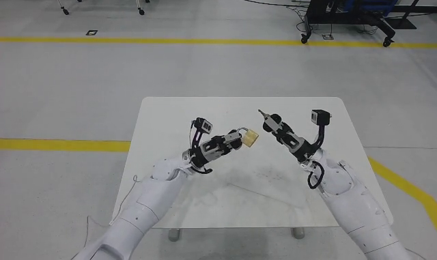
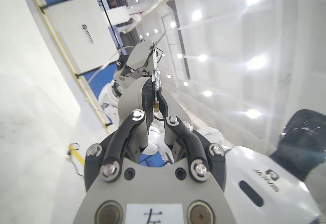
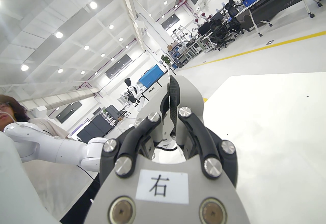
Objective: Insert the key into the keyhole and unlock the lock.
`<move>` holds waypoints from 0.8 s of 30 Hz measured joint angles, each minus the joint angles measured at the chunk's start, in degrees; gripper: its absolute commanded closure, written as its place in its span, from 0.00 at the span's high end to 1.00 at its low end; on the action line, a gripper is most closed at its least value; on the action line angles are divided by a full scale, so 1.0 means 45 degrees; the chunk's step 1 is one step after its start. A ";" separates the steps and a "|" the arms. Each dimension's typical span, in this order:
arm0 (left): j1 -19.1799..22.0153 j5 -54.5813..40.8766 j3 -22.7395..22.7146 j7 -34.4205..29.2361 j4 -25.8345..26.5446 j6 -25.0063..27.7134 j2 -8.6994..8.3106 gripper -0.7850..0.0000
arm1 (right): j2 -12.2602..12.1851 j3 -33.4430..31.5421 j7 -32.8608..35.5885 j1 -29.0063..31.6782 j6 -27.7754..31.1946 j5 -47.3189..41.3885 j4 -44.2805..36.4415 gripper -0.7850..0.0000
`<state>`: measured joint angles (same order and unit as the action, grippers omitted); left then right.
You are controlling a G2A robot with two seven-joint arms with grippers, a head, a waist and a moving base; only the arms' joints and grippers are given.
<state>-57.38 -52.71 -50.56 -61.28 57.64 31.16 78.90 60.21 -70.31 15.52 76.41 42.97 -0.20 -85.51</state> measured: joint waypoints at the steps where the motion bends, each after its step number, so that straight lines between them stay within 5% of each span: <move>1: 0.0071 -0.0456 0.0021 -0.0415 -0.0172 -0.0337 0.0042 0.00 | 0.0004 0.0000 0.0054 -0.0013 0.0009 0.0056 -0.0012 0.00; 6: 0.0522 -0.1095 0.0206 -0.1496 -0.1055 -0.0823 0.0269 0.00 | 0.0033 0.0007 0.0307 -0.0017 0.0185 0.0177 -0.0088 0.00; 24: 0.1085 -0.0936 0.0439 -0.1516 -0.1926 -0.0998 0.0834 0.00 | 0.0179 0.0166 0.0100 0.0158 -0.0132 0.2322 -0.0699 0.00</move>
<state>-52.50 -56.92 -48.59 -68.10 48.98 26.67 82.65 61.01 -69.57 15.97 77.12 42.38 10.25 -88.66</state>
